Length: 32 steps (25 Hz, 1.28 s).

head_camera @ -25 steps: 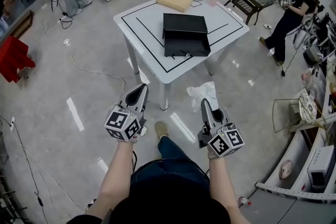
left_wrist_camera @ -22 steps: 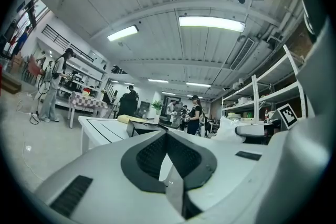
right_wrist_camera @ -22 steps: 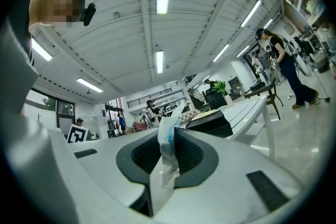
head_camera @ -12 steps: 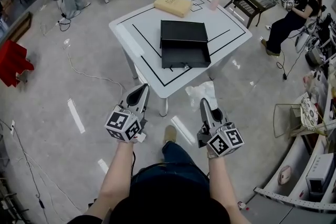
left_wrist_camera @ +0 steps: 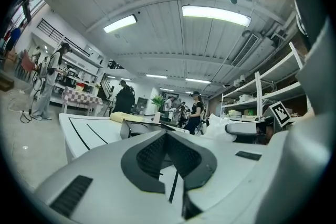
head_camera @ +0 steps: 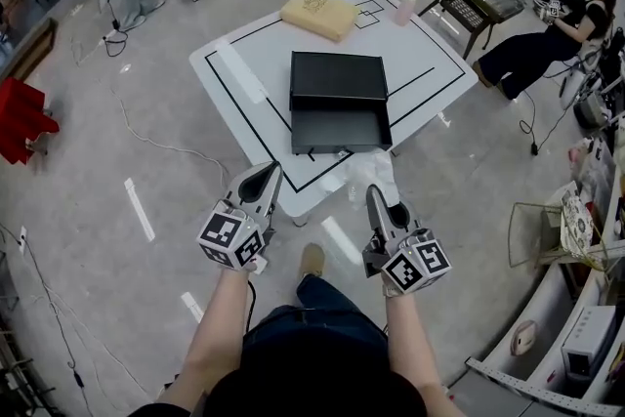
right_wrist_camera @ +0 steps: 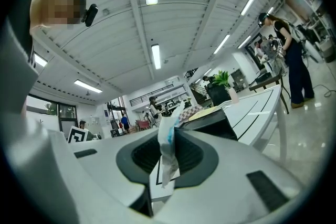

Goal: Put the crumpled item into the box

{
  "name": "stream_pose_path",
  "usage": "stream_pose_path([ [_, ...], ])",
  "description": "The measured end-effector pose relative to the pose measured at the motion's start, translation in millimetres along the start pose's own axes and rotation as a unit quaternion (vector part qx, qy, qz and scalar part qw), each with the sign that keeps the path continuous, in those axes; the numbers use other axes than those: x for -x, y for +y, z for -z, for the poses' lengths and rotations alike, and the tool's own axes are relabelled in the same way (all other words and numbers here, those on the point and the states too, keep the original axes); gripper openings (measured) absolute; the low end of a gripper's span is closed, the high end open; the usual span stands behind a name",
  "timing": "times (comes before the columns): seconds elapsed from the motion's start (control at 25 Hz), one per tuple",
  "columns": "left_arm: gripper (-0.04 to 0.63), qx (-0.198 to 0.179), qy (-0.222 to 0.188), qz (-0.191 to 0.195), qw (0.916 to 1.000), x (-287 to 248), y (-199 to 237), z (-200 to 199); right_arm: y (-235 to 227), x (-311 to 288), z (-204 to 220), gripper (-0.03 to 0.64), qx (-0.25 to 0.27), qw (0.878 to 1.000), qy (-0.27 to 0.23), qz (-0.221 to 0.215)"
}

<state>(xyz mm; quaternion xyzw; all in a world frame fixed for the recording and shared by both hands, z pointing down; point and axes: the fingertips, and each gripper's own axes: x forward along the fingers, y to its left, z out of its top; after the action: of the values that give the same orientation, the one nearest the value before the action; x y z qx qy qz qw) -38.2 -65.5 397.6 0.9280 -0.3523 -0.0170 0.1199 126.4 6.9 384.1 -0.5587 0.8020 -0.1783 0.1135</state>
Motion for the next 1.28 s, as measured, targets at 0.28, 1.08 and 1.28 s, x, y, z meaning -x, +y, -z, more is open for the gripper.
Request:
stream_pose_path([
  [0.28, 0.002, -0.004, 0.009, 0.000, 1.0000, -46, 17, 0, -33, -43, -7, 0.049, -0.008, 1.000, 0.010, -0.013],
  [1.08, 0.002, -0.015, 0.029, -0.035, 0.9989, -88, 58, 11, -66, -116, -8, 0.049, -0.028, 0.998, 0.029, -0.048],
  [1.28, 0.002, -0.011, 0.024, -0.040, 0.9989, -91, 60, 9, -64, -124, -12, 0.049, -0.040, 0.998, 0.020, -0.052],
])
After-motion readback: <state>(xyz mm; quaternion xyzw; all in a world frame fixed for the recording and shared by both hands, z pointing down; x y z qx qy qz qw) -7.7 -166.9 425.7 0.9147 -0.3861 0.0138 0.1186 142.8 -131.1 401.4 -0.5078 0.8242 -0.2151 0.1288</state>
